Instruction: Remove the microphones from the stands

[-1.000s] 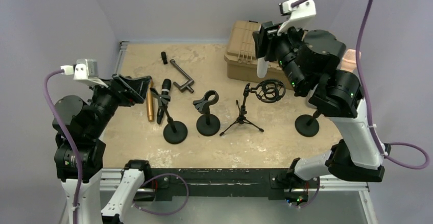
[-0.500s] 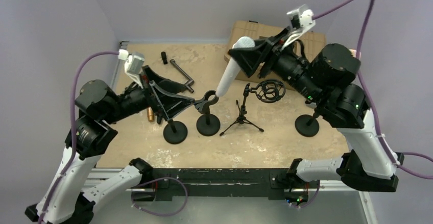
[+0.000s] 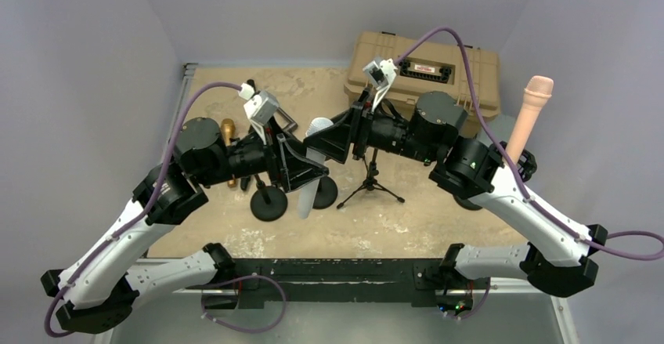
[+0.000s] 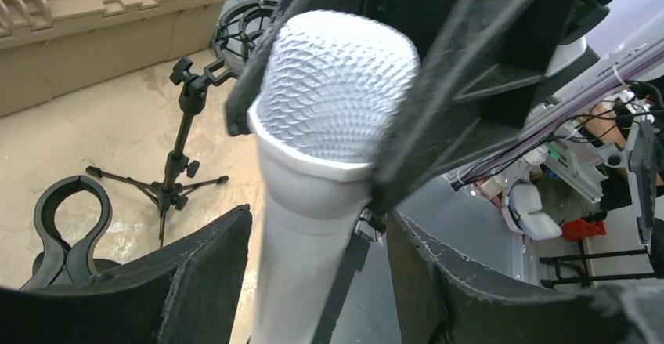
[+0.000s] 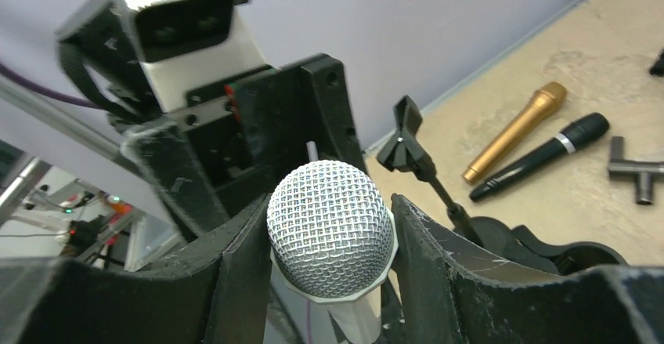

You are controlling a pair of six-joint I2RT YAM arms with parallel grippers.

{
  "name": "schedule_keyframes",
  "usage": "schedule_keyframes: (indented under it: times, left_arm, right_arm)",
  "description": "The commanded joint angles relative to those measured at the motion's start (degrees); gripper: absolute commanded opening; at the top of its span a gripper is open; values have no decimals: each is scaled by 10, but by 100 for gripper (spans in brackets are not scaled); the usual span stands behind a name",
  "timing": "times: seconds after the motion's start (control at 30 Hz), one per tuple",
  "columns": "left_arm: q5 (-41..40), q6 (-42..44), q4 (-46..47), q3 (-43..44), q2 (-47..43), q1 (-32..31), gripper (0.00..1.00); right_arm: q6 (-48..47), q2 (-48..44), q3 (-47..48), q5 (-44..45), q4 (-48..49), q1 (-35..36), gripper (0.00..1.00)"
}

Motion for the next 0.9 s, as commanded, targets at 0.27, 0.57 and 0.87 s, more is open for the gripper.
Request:
schedule_keyframes:
  times: [0.27, 0.57, 0.87]
  left_arm:
    - [-64, 17, -5, -9, -12, -9, 11]
    - [-292, 140, -168, 140, -31, -9, 0]
    - [-567, 243, -257, 203, 4, 119, 0]
  right_arm:
    - [50, -48, -33, -37, 124, 0, 0]
    - [24, -128, -47, 84, 90, 0, 83]
    - [14, -196, -69, 138, 56, 0, 83]
